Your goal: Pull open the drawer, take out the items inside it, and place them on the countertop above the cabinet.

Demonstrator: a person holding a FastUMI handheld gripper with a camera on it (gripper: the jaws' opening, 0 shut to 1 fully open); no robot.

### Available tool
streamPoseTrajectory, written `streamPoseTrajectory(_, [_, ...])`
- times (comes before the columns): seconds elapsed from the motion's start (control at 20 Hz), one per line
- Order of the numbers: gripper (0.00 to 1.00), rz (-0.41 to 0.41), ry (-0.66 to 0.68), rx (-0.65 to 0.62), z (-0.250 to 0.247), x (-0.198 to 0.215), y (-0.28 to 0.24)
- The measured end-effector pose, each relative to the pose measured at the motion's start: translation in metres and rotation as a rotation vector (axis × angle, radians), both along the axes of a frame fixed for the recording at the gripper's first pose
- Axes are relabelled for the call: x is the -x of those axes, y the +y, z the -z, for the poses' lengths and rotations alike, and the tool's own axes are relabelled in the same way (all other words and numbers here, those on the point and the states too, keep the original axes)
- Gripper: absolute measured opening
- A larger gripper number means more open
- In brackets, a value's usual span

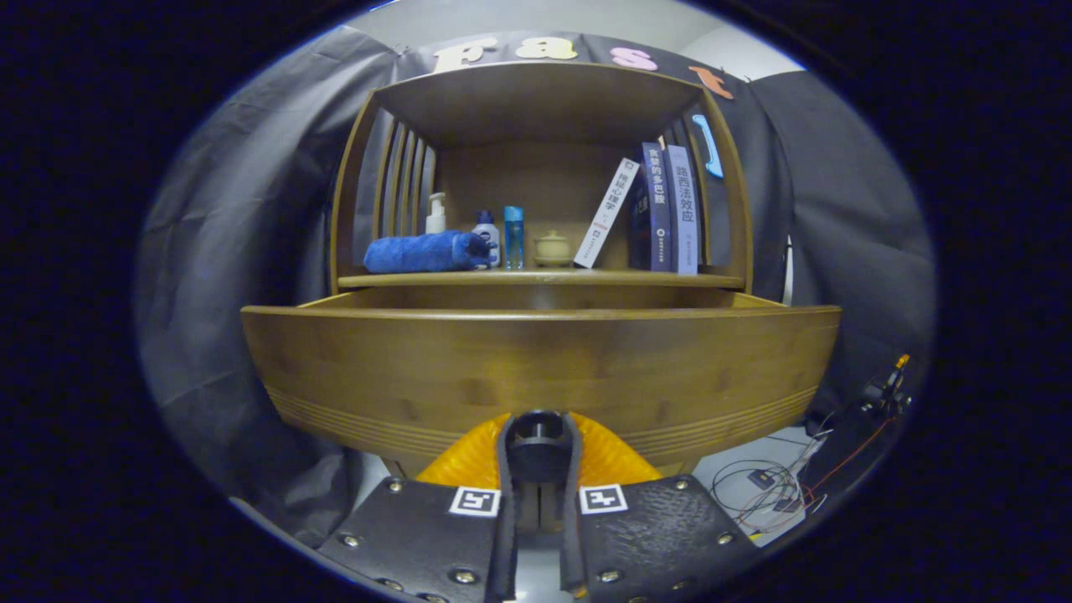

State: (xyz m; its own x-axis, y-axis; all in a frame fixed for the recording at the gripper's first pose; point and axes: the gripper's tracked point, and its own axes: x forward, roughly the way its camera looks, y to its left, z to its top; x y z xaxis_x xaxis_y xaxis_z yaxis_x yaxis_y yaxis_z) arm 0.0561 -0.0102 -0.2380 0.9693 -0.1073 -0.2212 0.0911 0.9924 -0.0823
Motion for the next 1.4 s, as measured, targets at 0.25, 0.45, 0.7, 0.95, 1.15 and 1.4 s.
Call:
streamPoseTrajectory(0.25, [0.20,0.007,0.001,-0.015,0.001,0.012,0.004])
streamPoseTrajectory(0.45, [0.21,0.001,0.022,-0.037,0.002,0.030,0.011])
streamPoseTrajectory(0.7, [0.30,0.036,0.028,-0.067,0.000,0.048,0.004])
streamPoseTrajectory(0.95, [0.78,0.070,-0.016,-0.063,-0.041,0.063,-0.007])
streamPoseTrajectory(1.15, [0.89,0.081,-0.034,-0.014,-0.078,0.057,-0.014])
streamPoseTrajectory(1.4, [1.00,0.093,-0.060,0.058,-0.120,0.039,-0.016])
